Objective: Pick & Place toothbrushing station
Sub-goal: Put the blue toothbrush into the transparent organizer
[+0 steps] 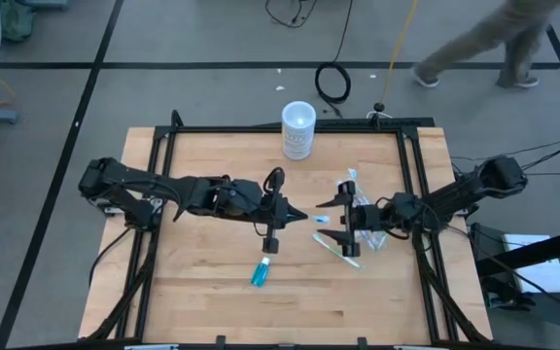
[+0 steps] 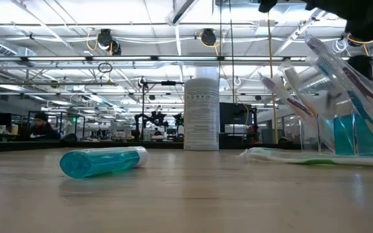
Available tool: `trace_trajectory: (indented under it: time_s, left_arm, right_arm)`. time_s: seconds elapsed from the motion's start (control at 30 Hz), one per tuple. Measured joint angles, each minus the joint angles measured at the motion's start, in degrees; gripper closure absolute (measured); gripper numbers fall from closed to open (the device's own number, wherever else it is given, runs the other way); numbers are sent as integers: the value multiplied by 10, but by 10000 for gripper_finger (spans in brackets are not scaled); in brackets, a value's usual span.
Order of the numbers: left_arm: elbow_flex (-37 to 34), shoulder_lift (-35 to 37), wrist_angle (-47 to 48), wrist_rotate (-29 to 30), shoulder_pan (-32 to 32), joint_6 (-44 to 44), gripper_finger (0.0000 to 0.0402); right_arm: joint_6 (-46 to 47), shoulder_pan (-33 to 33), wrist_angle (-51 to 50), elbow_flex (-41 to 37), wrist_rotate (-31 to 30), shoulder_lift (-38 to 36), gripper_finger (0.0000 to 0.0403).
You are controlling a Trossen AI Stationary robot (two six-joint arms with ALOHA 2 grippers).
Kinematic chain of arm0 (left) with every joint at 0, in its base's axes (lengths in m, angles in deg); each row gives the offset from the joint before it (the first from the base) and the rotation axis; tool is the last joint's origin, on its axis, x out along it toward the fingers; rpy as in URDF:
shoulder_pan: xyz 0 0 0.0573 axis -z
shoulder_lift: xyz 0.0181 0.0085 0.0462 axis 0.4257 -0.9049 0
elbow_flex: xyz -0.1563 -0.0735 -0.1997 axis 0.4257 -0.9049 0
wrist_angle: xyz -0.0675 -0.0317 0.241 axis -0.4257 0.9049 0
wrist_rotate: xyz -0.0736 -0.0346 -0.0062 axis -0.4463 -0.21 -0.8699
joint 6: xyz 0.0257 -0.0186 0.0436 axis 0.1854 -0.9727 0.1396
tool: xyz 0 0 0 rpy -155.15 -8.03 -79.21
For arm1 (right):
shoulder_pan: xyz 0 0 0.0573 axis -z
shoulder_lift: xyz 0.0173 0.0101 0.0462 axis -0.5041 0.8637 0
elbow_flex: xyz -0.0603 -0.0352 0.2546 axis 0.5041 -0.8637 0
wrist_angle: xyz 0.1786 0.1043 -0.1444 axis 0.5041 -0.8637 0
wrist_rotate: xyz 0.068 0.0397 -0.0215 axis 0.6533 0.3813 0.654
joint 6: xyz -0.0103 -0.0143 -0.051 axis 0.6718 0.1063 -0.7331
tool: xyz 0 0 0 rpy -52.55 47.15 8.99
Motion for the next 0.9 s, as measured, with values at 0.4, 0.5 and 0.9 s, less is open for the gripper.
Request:
trace_trajectory:
  time_s: [0.4, 0.5, 0.9]
  left_arm:
    - [0, 0, 0, 0, 0, -3, 401]
    - [0, 0, 10, 1, 0, -5, 401]
    - [0, 0, 13, 1, 1, -5, 397]
  right_arm:
    - [11, 25, 32, 50, 34, 76, 201]
    - [10, 25, 29, 51, 34, 75, 239]
    - [-6, 24, 25, 51, 34, 74, 353]
